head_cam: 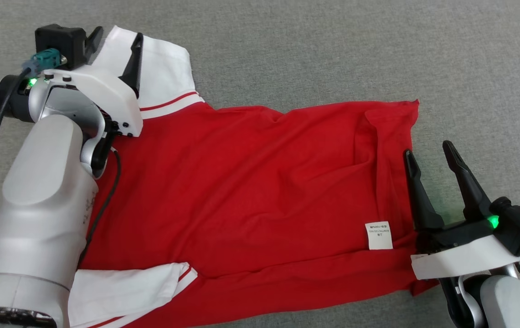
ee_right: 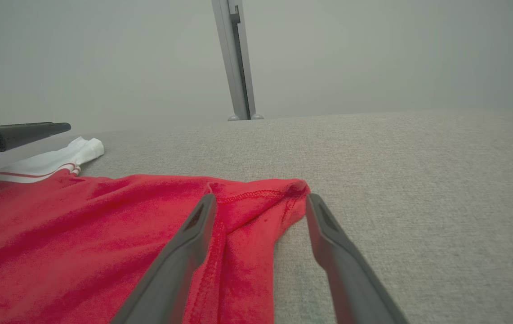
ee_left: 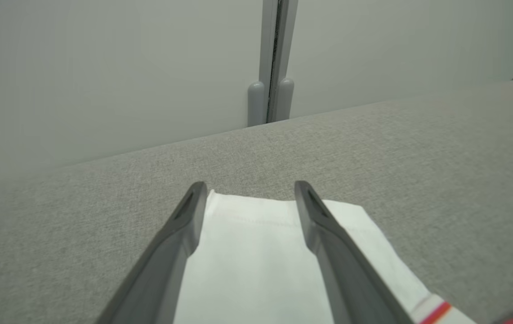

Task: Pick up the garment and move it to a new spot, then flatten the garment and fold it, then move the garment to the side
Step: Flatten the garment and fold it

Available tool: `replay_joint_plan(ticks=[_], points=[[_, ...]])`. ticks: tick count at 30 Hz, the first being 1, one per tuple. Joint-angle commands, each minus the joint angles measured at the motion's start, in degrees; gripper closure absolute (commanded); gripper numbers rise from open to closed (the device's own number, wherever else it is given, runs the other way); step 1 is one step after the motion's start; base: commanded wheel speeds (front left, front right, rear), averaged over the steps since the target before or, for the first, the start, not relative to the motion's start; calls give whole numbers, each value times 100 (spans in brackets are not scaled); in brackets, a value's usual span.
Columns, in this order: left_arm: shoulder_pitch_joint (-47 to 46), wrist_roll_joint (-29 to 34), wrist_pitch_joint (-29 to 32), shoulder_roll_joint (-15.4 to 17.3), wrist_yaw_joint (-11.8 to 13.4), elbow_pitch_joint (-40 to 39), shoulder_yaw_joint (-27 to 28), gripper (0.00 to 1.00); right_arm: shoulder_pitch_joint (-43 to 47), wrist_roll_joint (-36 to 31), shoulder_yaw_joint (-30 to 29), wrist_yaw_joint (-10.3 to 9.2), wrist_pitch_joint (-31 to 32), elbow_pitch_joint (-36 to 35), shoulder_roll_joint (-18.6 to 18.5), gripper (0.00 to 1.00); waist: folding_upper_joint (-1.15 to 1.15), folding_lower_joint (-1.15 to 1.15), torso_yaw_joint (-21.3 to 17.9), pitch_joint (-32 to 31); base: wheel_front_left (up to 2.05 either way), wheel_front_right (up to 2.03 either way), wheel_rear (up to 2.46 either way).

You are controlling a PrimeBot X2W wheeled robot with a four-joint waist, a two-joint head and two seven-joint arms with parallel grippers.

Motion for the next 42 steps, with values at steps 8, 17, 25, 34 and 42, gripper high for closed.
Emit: replay_joint_plan(ticks=[8, 17, 25, 34, 42], points=[[-679, -23, 374, 28, 36, 1731, -54, 56, -207, 136, -129, -2, -111, 224, -53, 0, 0, 0, -230, 215, 0, 0, 0], [-839, -111, -406, -39, -82, 2238, -104, 100, -897, 381, -380, -2, 102, 481, -400, 0, 0, 0, -66, 209, 0, 0, 0], [-1023, -206, -885, -239, -176, 2471, -236, 100, -1935, 750, 27, -2, 603, 1650, -789, 0, 0, 0, 170, 246, 0, 0, 0], [-1050, -387, -1274, -335, -209, 2494, -268, 100, -1854, 1217, 681, -2, 1085, 2321, -1161, 56, 0, 0, 354, 200, 0, 0, 0], [-826, -556, -1395, -158, -213, 1906, -54, 100, -1885, 1464, 384, -6, 795, 1916, -1293, 100, 0, 0, 422, 17, 0, 0, 0]])
